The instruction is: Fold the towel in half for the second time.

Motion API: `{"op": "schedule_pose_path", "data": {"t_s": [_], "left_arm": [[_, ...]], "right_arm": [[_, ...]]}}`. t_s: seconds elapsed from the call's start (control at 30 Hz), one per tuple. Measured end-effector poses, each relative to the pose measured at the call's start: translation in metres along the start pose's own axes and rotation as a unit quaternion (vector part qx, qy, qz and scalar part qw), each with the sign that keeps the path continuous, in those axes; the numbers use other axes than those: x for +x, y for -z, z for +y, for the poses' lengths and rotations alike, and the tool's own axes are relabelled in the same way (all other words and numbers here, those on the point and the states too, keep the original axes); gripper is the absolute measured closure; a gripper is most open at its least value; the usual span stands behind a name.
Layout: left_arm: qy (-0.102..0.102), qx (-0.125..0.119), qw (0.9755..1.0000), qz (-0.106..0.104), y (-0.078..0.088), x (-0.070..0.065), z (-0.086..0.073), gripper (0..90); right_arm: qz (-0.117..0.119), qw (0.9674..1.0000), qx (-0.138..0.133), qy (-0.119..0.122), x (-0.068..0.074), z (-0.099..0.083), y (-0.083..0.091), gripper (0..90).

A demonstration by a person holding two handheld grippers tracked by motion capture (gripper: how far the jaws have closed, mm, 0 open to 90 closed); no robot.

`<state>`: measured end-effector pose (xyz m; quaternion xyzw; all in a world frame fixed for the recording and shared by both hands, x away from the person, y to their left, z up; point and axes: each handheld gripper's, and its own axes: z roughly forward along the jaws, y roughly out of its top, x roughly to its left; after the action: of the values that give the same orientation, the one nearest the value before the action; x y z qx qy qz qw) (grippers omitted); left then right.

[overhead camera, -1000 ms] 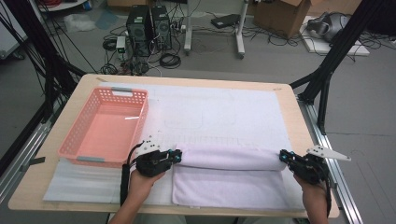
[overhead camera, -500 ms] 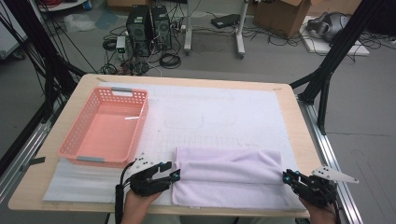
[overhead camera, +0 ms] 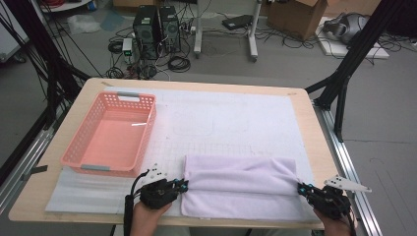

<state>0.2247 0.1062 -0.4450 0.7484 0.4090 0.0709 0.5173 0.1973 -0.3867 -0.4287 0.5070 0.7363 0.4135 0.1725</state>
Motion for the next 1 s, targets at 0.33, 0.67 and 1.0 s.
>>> {"op": "schedule_pose_path", "data": {"t_s": [0.33, 0.67, 1.0], "left_arm": [[0.041, -0.019, 0.9989, -0.017, 0.025, -0.003, -0.015, 56.5], [0.015, 0.0, 0.9996, -0.024, 0.006, -0.009, -0.008, 68.3], [-0.008, -0.02, 0.9996, -0.018, 0.026, -0.013, -0.014, 87.5]], "right_arm": [[0.009, 0.9997, 0.023, -0.005, 0.003, -0.015, 0.022, 69.4], [-0.002, 0.9997, -0.014, -0.02, 0.007, -0.005, 0.019, 65.0], [0.019, 0.9996, -0.007, 0.019, 0.01, -0.012, 0.03, 83.7]]}}
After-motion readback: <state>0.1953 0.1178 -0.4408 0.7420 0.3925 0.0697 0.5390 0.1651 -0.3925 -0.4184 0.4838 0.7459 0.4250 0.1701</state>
